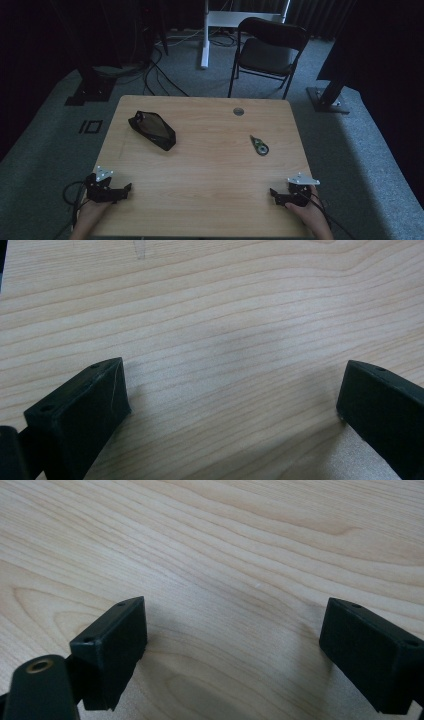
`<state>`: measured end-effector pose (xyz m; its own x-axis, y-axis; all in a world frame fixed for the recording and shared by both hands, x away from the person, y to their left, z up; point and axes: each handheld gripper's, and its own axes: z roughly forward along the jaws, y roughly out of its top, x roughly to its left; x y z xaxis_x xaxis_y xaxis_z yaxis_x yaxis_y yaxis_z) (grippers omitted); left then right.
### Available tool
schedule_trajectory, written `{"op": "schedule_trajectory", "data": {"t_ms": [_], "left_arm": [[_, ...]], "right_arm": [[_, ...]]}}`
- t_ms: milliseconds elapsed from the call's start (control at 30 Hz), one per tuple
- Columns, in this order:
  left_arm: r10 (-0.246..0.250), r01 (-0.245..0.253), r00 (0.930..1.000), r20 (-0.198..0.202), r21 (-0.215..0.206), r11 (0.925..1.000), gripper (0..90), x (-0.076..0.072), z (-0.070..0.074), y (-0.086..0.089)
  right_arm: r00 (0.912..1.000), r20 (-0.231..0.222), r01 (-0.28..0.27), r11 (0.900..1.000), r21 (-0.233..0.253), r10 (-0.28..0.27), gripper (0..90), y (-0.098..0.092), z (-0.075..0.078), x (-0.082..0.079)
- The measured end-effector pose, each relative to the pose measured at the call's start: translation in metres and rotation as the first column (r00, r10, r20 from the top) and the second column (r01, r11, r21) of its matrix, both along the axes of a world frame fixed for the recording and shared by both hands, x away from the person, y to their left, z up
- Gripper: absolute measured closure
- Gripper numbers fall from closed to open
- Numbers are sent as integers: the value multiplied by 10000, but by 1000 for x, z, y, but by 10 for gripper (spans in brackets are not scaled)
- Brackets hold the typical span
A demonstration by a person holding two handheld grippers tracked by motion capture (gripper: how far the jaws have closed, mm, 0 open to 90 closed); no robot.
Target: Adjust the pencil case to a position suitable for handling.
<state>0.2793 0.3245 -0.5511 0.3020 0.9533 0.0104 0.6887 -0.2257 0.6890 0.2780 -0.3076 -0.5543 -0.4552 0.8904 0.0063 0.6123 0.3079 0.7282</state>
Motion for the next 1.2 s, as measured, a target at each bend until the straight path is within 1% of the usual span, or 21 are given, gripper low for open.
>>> {"op": "schedule_trajectory", "data": {"t_ms": [333, 400, 467, 533, 700, 833, 867, 1000, 1200], "left_arm": [[-57, 57, 10000, 4, 5, 10000, 1, 0, 0, 0], [-77, 77, 10000, 5, 5, 10000, 1, 0, 0, 1], [-90, 90, 10000, 3, 2, 10000, 1, 1, 0, 1], [-102, 102, 9999, 1, 2, 9999, 1, 1, 0, 1], [-108, 108, 9999, -2, 9, 9999, 1, 1, 0, 1], [-104, 104, 9999, 2, 3, 9999, 1, 1, 0, 1], [-105, 105, 9999, 2, 2, 9999, 1, 1, 0, 1], [-104, 104, 9999, 2, 2, 9999, 1, 1, 0, 1], [-103, 103, 9999, 1, 3, 9999, 1, 1, 0, 1]], "right_arm": [[9999, -1, -113, 9999, -5, 113, 115, -1, 0, 2], [10000, 29, 39, 10000, 17, -39, 130, 0, 0, 4], [10000, 35, 71, 10000, 27, -71, 134, 0, 0, 4], [9999, 56, 144, 9999, 45, -144, 139, 3, 0, 6], [9999, 20, -109, 9998, 190, 108, 146, 13, 1, 10], [9997, 27, -231, 9996, 180, 231, 146, 20, 3, 13], [9995, 94, -318, 9994, 148, 316, 147, 26, 5, 16], [9990, 231, -390, 9991, 179, 386, 147, 34, 9, 20], [9976, 322, -621, 9979, 199, 614, 153, 48, 13, 26]]}}
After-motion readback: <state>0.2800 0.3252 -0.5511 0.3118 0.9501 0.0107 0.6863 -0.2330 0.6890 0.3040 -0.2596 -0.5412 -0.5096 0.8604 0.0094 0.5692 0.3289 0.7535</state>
